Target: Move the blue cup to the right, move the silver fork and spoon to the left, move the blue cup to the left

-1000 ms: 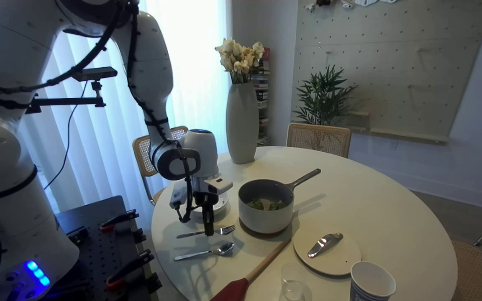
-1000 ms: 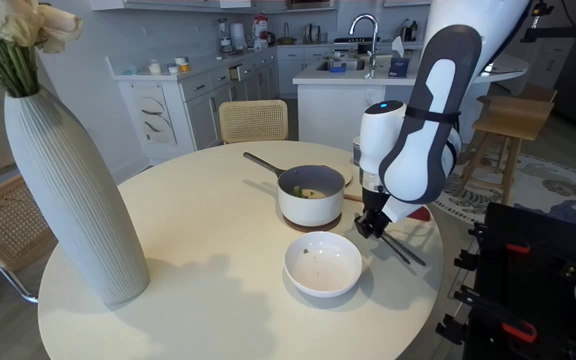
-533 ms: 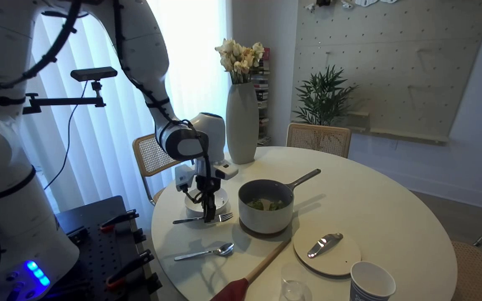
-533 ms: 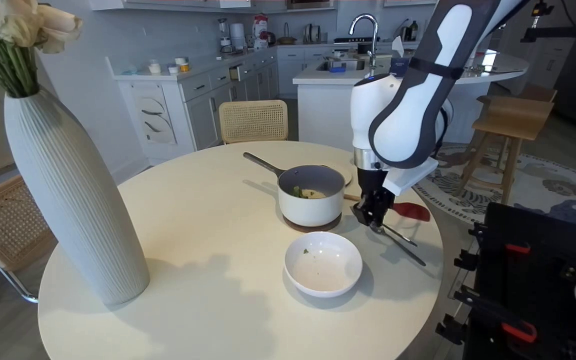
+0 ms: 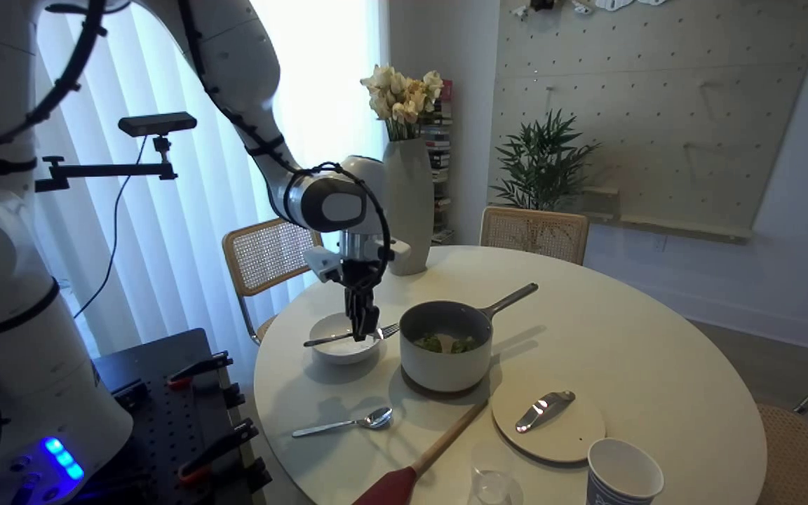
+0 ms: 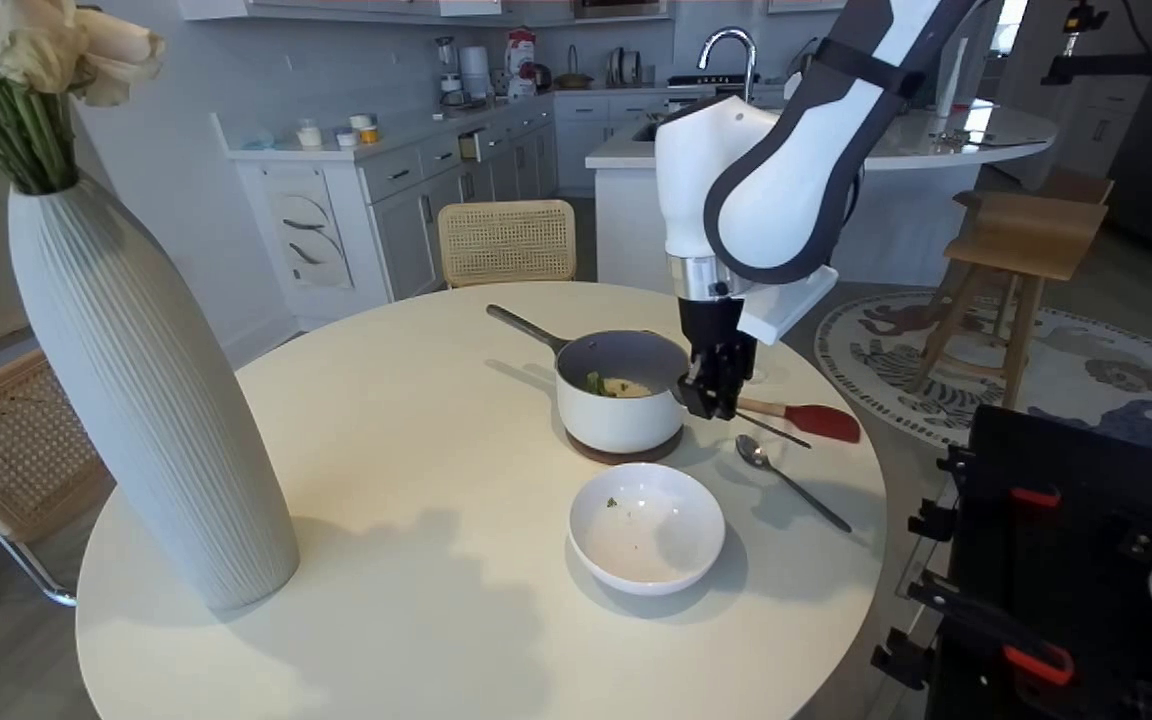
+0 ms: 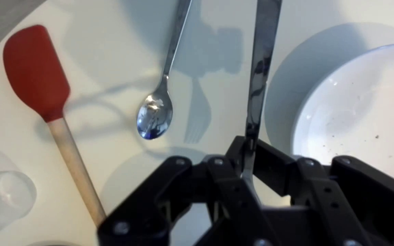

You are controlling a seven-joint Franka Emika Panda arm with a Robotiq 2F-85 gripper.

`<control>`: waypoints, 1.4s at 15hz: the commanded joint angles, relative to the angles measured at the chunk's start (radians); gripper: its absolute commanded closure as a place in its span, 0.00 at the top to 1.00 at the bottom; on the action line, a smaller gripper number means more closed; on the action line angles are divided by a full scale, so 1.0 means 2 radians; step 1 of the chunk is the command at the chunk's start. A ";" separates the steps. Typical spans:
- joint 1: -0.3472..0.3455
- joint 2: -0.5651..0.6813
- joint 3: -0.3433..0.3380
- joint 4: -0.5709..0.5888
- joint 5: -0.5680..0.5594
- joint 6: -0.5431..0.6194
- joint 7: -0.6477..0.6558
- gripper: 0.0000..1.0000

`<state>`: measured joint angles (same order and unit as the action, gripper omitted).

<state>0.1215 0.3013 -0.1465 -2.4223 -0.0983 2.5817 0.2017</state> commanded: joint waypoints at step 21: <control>0.110 0.098 0.096 0.217 -0.028 -0.100 0.121 0.03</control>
<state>0.3092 0.4366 0.0477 -2.0845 -0.1455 2.4383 0.3666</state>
